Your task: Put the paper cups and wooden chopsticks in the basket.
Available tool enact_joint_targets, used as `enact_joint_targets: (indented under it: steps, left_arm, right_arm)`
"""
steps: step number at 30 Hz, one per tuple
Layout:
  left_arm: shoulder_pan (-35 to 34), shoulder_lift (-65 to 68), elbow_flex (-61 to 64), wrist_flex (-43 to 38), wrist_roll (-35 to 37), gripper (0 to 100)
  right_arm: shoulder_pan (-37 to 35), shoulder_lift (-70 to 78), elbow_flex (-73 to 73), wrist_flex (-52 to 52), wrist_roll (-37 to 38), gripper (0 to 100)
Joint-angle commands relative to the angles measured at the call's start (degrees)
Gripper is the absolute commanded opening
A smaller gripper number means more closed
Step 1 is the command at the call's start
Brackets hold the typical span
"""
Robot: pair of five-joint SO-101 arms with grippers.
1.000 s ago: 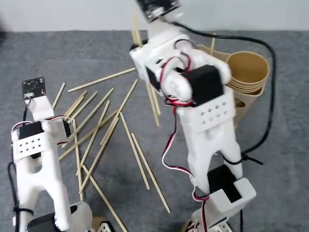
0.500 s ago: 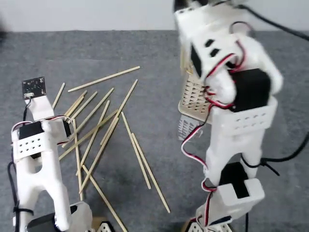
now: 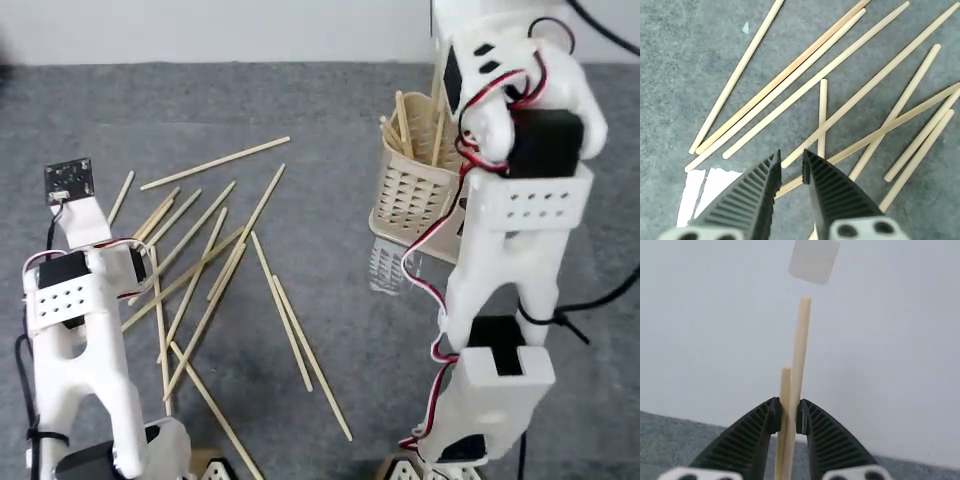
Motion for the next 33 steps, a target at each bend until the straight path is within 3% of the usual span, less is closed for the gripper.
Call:
enact_joint_targets:
  steps: [1, 5, 11, 21, 24, 33]
  left_arm:
    - [-0.26, -2.02, -0.22, -1.14, 0.26, 7]
    - [-0.26, -2.02, 0.04, -1.05, 0.26, 7]
    - [-0.18, -2.02, -0.04, -1.14, 0.26, 7]
    - [1.23, -2.02, -6.9, 4.22, -2.29, 7]
    - [4.22, -2.02, -10.15, 8.62, -6.15, 7]
    - [16.18, -1.41, -14.81, 14.68, -18.11, 8]
  right_arm:
    - [0.4, 0.84, -0.44, 3.21, 0.18, 0.8]
    - [0.31, 1.36, -0.62, 7.08, 0.35, 1.7]
    - [0.04, -0.22, -2.55, 12.97, 0.18, 17.3]
    - [-5.32, -7.69, -7.56, 34.07, 0.18, 8.6]
    - [-3.21, -9.89, -1.32, 33.8, 0.09, 0.8]
    - [-6.2, -26.42, 28.84, 33.71, 0.0, 0.8]
